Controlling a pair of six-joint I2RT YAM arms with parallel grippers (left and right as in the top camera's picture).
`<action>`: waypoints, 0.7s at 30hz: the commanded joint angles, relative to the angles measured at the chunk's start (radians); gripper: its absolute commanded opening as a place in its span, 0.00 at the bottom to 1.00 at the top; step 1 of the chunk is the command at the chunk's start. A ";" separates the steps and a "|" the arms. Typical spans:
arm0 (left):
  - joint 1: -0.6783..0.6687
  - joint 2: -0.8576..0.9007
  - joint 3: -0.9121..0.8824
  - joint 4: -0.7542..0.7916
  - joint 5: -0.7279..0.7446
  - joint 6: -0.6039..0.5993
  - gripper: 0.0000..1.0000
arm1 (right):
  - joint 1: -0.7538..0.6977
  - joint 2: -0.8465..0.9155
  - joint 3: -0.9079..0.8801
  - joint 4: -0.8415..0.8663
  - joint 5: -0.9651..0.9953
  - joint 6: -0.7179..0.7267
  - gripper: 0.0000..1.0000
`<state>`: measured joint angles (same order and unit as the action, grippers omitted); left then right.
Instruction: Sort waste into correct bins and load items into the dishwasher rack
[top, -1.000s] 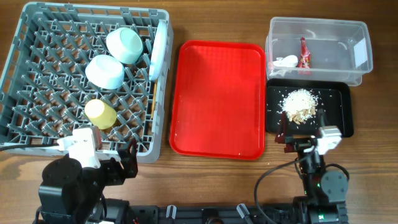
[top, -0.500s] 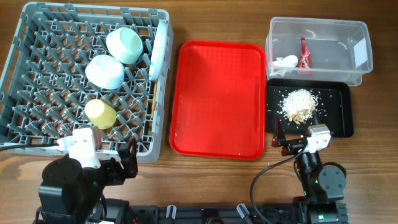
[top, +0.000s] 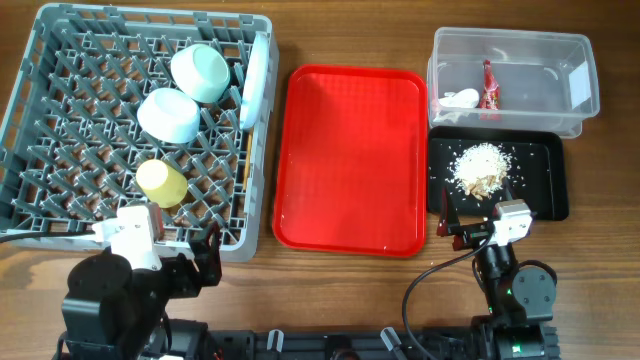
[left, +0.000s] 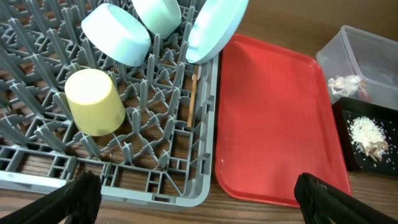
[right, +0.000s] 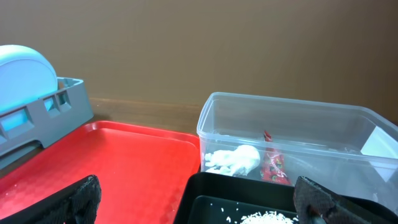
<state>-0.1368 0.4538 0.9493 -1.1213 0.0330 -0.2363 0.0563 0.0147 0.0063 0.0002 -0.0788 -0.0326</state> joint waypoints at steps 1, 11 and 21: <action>0.077 -0.047 -0.116 0.097 -0.023 0.027 1.00 | 0.005 -0.010 -0.001 0.005 -0.018 -0.019 1.00; 0.190 -0.416 -0.706 0.747 0.082 0.016 1.00 | 0.005 -0.010 -0.001 0.005 -0.019 -0.020 1.00; 0.190 -0.451 -0.928 1.262 -0.026 0.017 1.00 | 0.005 -0.010 -0.001 0.005 -0.018 -0.019 1.00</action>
<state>0.0479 0.0139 0.0700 0.0704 0.0753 -0.2256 0.0563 0.0135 0.0063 0.0002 -0.0856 -0.0399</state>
